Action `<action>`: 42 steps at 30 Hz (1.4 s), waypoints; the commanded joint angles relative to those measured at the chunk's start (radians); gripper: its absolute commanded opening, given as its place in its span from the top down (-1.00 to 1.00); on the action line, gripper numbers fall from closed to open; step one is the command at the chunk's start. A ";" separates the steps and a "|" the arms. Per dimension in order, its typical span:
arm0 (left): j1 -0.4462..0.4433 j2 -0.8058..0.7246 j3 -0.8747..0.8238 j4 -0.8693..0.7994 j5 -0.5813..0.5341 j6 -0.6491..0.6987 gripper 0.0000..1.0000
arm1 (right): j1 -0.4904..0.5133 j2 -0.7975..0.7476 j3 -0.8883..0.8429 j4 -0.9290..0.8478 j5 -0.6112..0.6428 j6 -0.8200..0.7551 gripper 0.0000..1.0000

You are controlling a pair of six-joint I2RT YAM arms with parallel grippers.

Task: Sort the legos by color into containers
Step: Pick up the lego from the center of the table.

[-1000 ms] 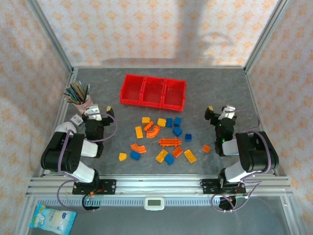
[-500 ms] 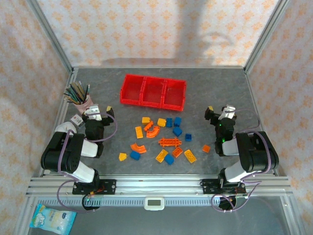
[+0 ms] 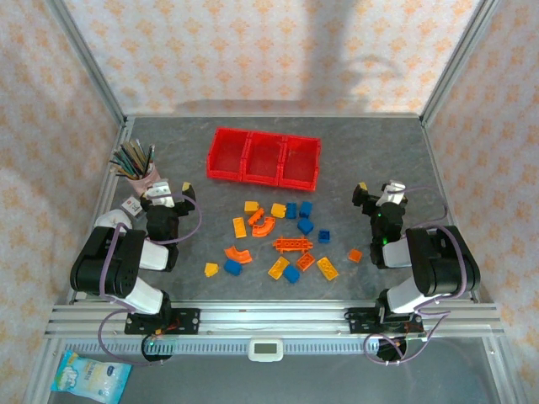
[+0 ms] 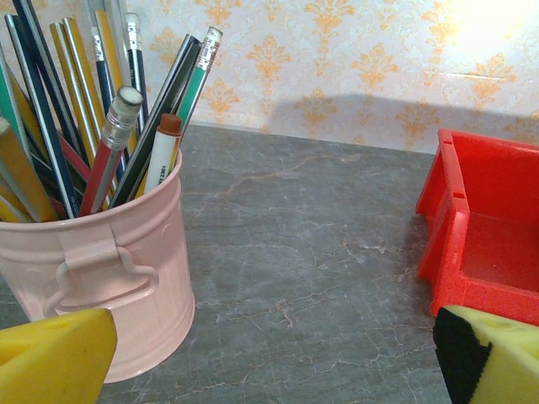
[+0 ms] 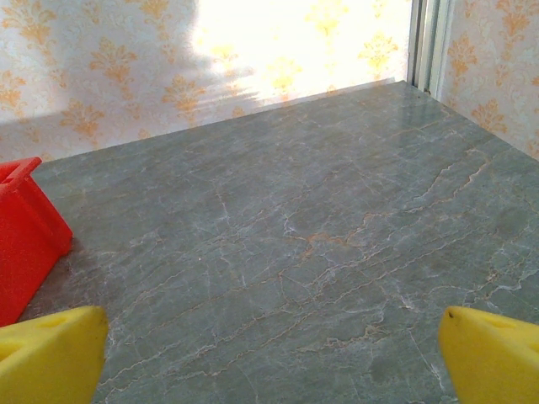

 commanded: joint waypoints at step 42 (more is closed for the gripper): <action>-0.228 -0.542 0.293 -1.253 0.188 -0.636 -0.97 | 0.324 -0.362 0.460 -1.246 -0.143 0.465 -0.99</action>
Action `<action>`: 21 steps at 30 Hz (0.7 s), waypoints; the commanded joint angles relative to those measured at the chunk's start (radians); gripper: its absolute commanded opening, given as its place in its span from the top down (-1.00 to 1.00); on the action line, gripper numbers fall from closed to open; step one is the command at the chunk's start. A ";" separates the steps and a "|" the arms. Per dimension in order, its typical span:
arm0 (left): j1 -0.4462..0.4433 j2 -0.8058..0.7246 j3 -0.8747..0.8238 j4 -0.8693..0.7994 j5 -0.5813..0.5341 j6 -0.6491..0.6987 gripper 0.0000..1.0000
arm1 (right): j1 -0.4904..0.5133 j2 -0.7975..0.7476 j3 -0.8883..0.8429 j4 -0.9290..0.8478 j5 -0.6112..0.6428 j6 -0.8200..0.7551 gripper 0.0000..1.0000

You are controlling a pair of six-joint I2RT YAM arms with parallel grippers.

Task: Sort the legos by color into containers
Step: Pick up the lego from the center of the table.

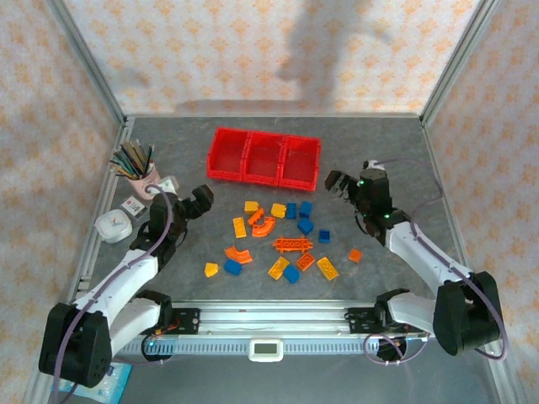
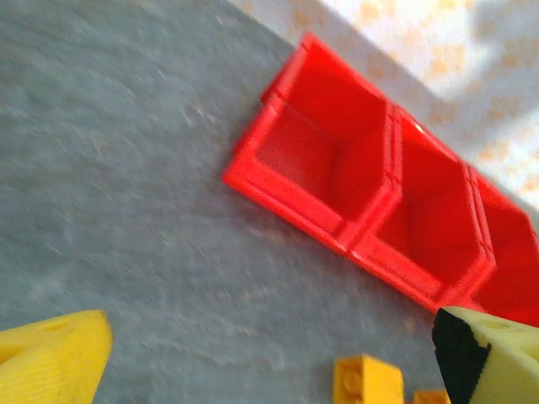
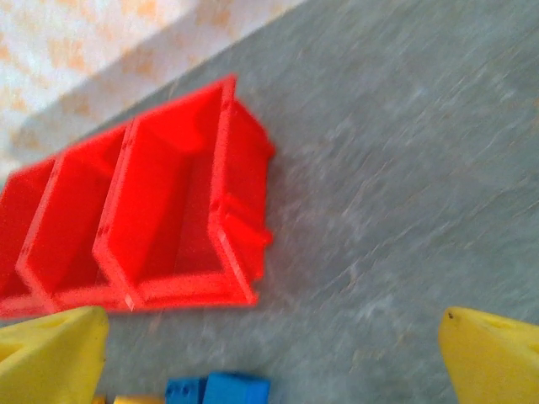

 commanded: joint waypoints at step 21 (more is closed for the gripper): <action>-0.323 0.714 0.642 -0.494 -0.056 0.107 -0.67 | 0.231 0.224 0.129 -0.121 -0.144 0.097 -0.99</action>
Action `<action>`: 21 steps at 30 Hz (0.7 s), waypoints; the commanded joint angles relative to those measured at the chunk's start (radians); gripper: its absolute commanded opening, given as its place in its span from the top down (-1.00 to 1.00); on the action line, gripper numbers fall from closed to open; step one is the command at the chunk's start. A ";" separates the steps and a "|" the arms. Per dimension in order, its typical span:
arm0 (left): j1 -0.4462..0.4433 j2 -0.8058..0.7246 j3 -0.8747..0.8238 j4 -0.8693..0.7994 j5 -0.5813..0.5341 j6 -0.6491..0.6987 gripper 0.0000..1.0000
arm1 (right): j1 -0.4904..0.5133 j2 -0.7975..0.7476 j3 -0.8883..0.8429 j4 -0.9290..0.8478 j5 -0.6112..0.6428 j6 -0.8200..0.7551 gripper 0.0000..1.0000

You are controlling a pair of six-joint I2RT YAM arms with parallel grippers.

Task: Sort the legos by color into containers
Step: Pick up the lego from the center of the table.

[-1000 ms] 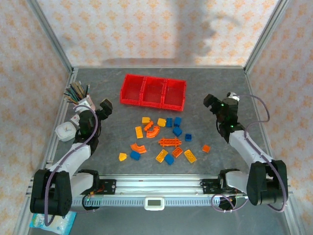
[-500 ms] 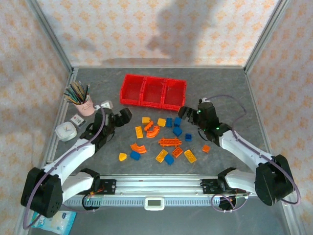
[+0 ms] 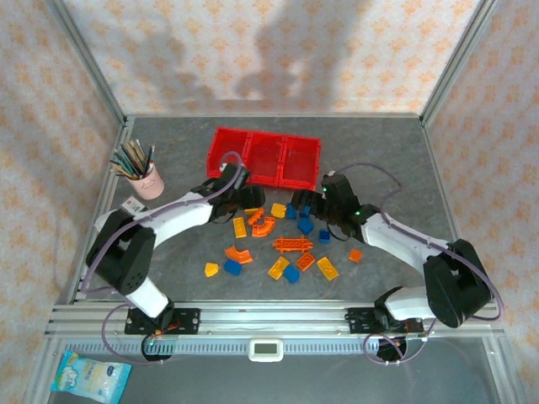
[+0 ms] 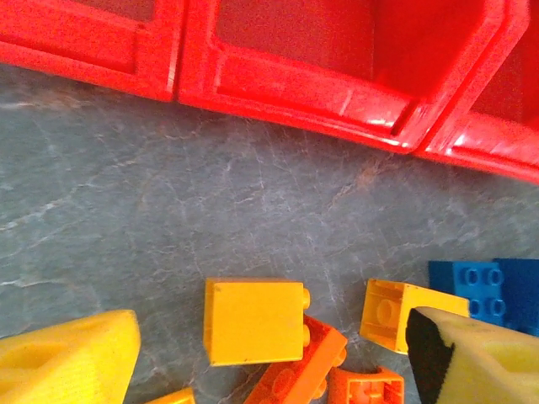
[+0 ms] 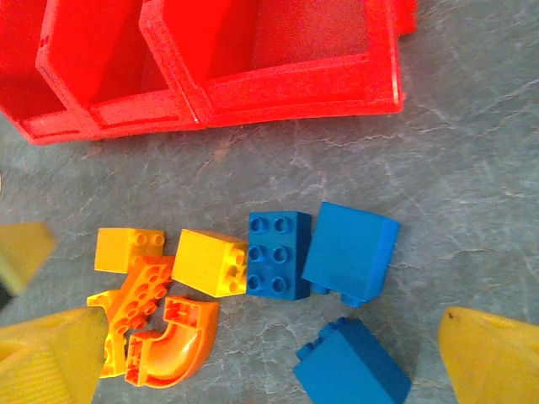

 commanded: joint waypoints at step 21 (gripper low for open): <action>-0.028 0.265 0.214 -0.187 -0.058 0.086 -0.21 | 0.006 0.059 0.067 -0.039 -0.035 -0.031 -0.99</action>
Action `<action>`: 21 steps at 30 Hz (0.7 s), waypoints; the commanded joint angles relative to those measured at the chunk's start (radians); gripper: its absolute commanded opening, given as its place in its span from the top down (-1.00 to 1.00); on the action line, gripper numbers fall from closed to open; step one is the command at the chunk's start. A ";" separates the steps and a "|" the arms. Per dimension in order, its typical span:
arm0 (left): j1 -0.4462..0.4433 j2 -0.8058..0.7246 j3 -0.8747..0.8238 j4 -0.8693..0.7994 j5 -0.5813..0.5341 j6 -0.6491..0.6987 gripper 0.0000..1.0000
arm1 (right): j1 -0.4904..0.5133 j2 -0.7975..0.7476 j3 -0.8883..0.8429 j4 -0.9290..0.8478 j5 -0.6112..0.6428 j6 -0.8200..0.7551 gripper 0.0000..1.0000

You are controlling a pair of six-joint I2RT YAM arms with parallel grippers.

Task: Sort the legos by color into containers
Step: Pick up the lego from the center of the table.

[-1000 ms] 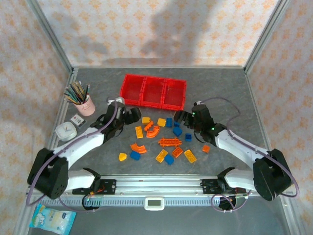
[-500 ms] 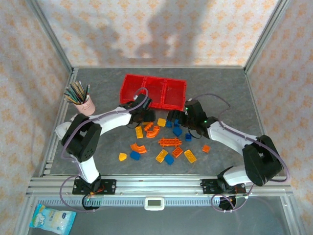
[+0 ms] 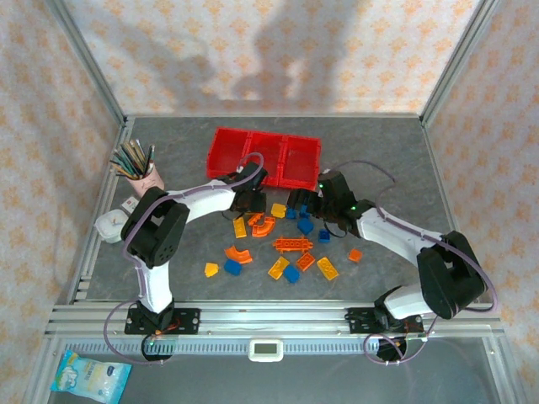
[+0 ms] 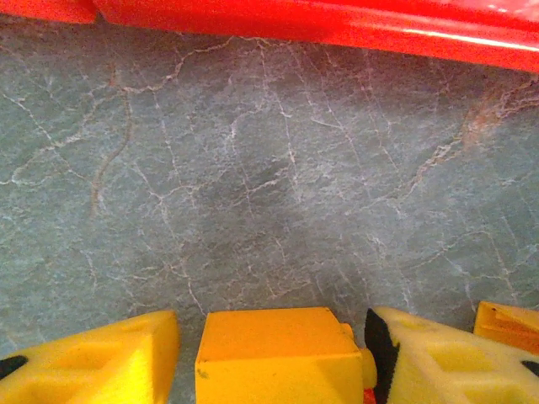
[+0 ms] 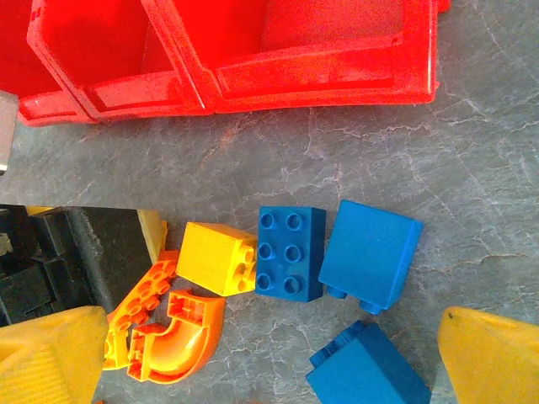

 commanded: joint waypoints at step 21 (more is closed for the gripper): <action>0.003 -0.151 -0.036 -0.010 -0.086 -0.041 0.25 | 0.008 -0.005 0.110 -0.061 -0.036 -0.049 -0.99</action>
